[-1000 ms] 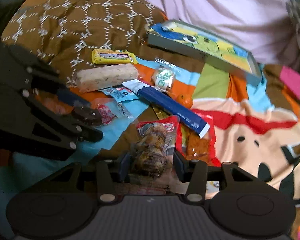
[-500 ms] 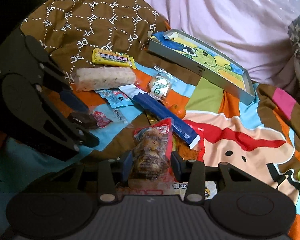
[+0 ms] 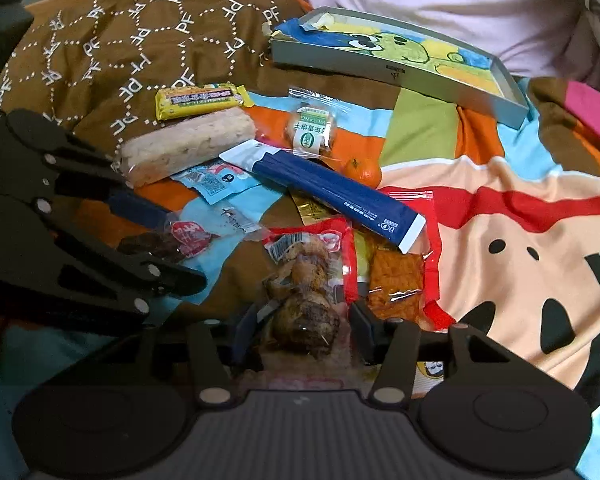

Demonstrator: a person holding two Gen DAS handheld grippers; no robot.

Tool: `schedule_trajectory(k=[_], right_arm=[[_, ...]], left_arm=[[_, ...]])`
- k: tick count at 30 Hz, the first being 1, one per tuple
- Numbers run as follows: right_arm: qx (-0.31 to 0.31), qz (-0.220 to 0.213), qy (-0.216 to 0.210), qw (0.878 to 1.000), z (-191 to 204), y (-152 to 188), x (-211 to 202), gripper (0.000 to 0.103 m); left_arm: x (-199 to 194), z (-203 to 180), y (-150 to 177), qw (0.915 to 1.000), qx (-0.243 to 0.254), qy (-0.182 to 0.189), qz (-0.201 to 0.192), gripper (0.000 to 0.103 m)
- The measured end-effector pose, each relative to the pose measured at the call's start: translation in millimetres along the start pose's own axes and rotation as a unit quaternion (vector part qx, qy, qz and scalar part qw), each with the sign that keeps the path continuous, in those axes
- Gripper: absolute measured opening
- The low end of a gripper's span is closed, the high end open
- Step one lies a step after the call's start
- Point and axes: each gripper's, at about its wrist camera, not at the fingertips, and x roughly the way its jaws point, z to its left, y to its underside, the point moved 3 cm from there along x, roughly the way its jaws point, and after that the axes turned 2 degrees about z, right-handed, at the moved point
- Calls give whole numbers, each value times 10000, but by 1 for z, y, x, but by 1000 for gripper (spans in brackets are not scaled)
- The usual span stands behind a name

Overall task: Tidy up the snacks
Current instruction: 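Lift both held packets and carry them toward the cartoon-printed grey tray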

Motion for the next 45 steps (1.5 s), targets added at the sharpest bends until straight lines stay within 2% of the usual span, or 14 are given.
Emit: schedule_trajectory(k=[5,9,14,19,25,34,37,41,45], right_arm=[[-1030,-157,638,9925,22,4,-7,50],[-1488,-320,985,9834,27,4,-13,49],[-1940,-641,1529,9669,28,1,-19,49],[-2185,-950,1790,9546,24,-9,-22,49],[-2075,-1223,1733,9550,2,-48,-16,50],[-2026,-1659,1715,9498,-56,-148,21,50],[-1808,-1687,1654,9547,-76,-185,41,51],[-1235,-1637,1380,9690,-100,-228,68,51],[-780,-1523,1192,9780,-118,-252,96,51]], left_arm=[[-9,2,3,9994,-279,209,-81,48],[-19,5,2,9968,-599,401,-337,48],[-30,10,-3,9924,-862,391,-789,48],[-41,21,-13,9835,-1220,255,-1312,48],[-50,49,-45,9711,-1560,78,-1805,48],[-27,126,-144,9550,-1900,-468,-2231,48],[-13,150,-179,9494,-2027,-592,-2323,48],[10,178,-216,9421,-2305,-735,-2324,48],[36,198,-239,9401,-2455,-871,-2198,48]])
